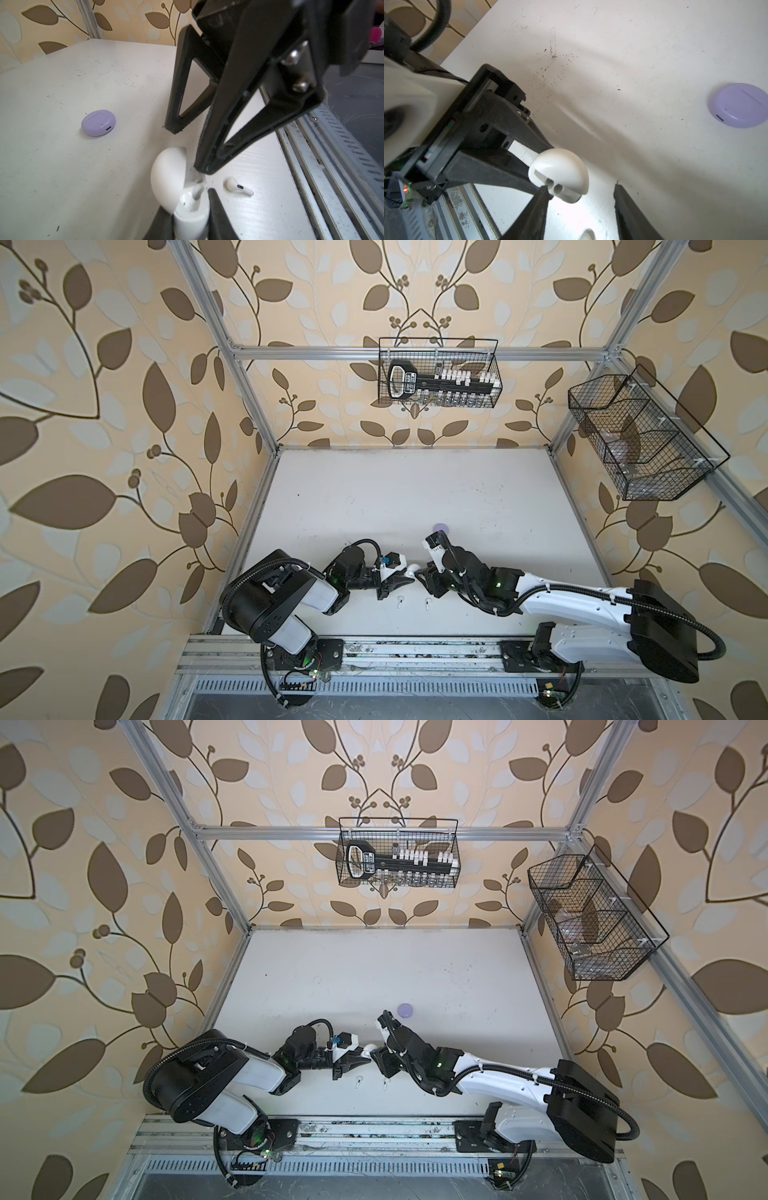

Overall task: Insert wireless bluetooth earbuds into charging case
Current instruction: Open the charging case.

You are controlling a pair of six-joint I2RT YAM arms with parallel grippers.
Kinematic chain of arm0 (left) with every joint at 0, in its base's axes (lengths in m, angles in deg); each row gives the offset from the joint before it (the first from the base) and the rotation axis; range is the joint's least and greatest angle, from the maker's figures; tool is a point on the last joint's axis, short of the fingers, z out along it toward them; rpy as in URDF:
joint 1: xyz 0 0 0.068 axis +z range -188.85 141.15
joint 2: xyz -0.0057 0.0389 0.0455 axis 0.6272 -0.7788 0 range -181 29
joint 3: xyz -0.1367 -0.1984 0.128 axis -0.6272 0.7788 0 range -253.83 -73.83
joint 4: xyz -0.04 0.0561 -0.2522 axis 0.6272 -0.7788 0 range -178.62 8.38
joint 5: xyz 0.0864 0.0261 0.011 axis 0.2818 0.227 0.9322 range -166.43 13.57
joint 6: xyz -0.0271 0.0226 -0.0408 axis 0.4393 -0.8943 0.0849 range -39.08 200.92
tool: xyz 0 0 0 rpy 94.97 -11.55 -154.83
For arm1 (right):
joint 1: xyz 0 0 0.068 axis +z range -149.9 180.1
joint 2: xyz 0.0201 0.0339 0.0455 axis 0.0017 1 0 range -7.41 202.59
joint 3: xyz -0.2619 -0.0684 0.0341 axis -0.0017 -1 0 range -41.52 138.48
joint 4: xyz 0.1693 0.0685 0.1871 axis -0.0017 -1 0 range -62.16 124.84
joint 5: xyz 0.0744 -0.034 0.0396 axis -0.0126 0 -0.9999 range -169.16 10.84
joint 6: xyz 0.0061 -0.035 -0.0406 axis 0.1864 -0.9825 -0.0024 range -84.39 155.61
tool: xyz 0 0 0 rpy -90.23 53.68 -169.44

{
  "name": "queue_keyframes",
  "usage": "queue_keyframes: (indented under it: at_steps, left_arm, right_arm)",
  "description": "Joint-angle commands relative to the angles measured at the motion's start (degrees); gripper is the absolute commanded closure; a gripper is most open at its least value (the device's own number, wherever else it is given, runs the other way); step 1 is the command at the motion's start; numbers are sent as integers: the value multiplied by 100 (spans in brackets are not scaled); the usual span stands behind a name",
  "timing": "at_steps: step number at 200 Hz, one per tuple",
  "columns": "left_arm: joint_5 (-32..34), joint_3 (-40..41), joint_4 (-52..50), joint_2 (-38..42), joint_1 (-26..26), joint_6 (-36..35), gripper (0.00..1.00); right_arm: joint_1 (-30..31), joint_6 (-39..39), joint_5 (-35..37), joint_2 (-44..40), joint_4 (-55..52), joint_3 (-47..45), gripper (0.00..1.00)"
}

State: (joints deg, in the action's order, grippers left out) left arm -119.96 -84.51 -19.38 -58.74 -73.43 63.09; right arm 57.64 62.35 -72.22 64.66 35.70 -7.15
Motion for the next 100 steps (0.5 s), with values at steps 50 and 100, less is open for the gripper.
queue_keyframes:
  at_steps: [50, 100]
  left_arm:
    - [-396, 26, 250, 187, -48, -27, 90]
    - [-525, 13, 123, 223, -51, -68, 90]
  right_arm:
    - [-136, -361, -463, 301, 343, 85, 53]
    - [-145, -586, -718, 296, 525, 105, 59]
